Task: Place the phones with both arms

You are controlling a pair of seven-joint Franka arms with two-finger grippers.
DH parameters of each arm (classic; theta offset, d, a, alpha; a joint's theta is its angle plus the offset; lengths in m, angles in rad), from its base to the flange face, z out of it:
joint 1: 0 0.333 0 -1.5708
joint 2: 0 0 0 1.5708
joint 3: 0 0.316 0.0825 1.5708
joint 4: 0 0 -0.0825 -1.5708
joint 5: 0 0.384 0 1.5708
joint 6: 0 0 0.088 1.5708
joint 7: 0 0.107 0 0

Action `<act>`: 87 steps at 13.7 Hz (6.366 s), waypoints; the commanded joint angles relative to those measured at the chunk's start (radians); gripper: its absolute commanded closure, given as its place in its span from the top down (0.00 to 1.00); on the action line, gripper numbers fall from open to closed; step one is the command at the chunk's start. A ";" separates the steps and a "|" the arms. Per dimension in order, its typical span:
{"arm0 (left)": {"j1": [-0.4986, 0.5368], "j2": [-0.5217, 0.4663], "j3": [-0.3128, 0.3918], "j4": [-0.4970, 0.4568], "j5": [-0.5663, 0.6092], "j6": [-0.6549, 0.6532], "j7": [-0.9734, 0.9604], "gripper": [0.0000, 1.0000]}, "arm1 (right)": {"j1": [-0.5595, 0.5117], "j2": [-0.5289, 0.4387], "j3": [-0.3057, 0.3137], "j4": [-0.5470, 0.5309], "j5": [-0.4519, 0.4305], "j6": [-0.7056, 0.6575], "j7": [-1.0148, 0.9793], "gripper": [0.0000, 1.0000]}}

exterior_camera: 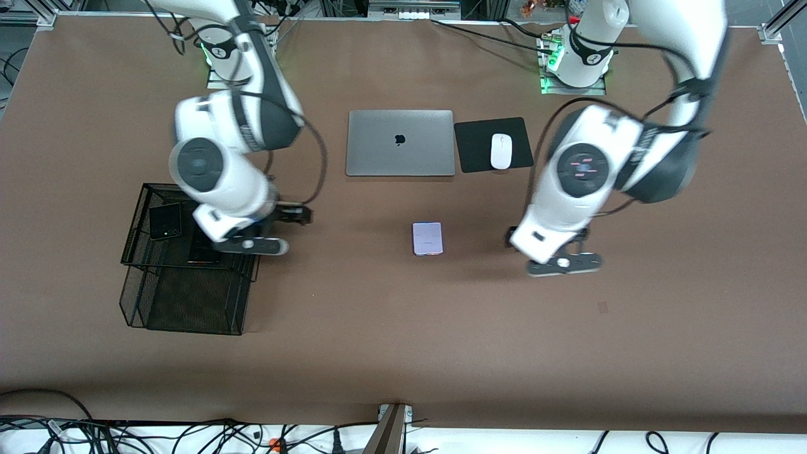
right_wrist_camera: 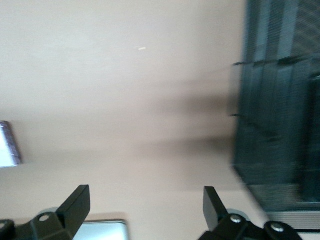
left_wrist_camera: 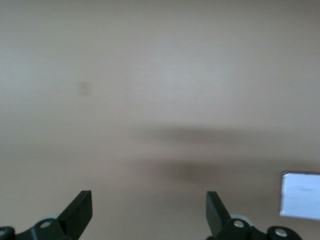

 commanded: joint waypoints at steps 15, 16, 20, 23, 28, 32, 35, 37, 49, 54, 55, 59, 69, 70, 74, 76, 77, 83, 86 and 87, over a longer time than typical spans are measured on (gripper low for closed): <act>0.078 -0.548 0.313 -0.448 -0.234 0.088 0.676 1.00 | 0.224 0.432 0.053 0.318 0.017 0.379 0.435 1.00; 0.080 -0.540 0.313 -0.437 -0.239 0.088 0.647 1.00 | 0.230 0.454 0.053 0.338 0.017 0.388 0.437 1.00; 0.089 -0.491 0.316 -0.345 -0.244 0.008 0.605 1.00 | 0.246 0.540 0.060 0.421 0.017 0.414 0.439 1.00; 0.089 -0.486 0.314 -0.299 -0.231 -0.094 0.492 1.00 | 0.255 0.566 0.071 0.421 0.017 0.447 0.440 1.00; 0.089 -0.488 0.305 -0.285 -0.228 -0.129 0.499 1.00 | 0.255 0.574 0.067 0.420 0.003 0.450 0.439 1.00; 0.077 -0.486 0.302 -0.262 -0.227 -0.123 0.501 1.00 | 0.255 0.586 0.067 0.420 -0.035 0.451 0.442 1.00; 0.077 -0.479 0.293 -0.244 -0.228 -0.123 0.530 1.00 | 0.253 0.595 0.067 0.420 -0.043 0.465 0.445 1.00; 0.089 -0.479 0.296 -0.244 -0.230 -0.123 0.556 1.00 | 0.255 0.609 0.068 0.420 -0.043 0.504 0.443 1.00; 0.091 -0.479 0.302 -0.244 -0.230 -0.128 0.594 1.00 | 0.105 0.279 0.005 0.440 -0.029 -0.089 0.180 0.00; 0.089 -0.479 0.302 -0.244 -0.230 -0.128 0.593 1.00 | -0.125 0.219 -0.016 0.440 -0.023 -0.227 -0.214 0.00; 0.089 -0.479 0.302 -0.244 -0.230 -0.128 0.593 1.00 | -0.156 0.218 -0.016 0.440 -0.024 -0.228 -0.280 0.00; 0.089 -0.479 0.301 -0.244 -0.231 -0.129 0.593 1.00 | -0.242 0.207 -0.045 0.444 -0.027 -0.216 -0.501 0.00; 0.089 -0.479 0.301 -0.244 -0.231 -0.129 0.593 1.00 | -0.539 0.368 -0.028 0.432 0.129 0.039 -1.065 0.00; 0.091 -0.479 0.302 -0.244 -0.231 -0.129 0.594 1.00 | -0.543 0.391 -0.028 0.432 0.156 0.036 -1.083 0.00; 0.091 -0.480 0.302 -0.244 -0.231 -0.155 0.620 1.00 | -0.547 0.442 -0.019 0.431 0.205 0.039 -1.115 0.00; 0.092 -0.479 0.305 -0.244 -0.231 -0.157 0.631 1.00 | -0.546 0.448 -0.019 0.394 0.261 0.039 -1.103 0.13; 0.103 -0.479 0.307 -0.244 -0.233 -0.157 0.631 1.00 | -0.544 0.446 -0.019 0.383 0.296 0.039 -1.092 0.23; 0.095 -0.422 0.279 -0.147 -0.230 -0.182 0.627 1.00 | -0.546 0.373 -0.100 0.389 0.301 -0.131 -1.013 1.00; 0.095 -0.414 0.273 -0.135 -0.230 -0.180 0.628 1.00 | -0.523 0.273 -0.163 0.392 0.231 -0.277 -1.008 1.00; 0.094 -0.416 0.273 -0.135 -0.230 -0.182 0.627 1.00 | -0.498 0.226 -0.163 0.391 0.165 -0.289 -1.005 1.00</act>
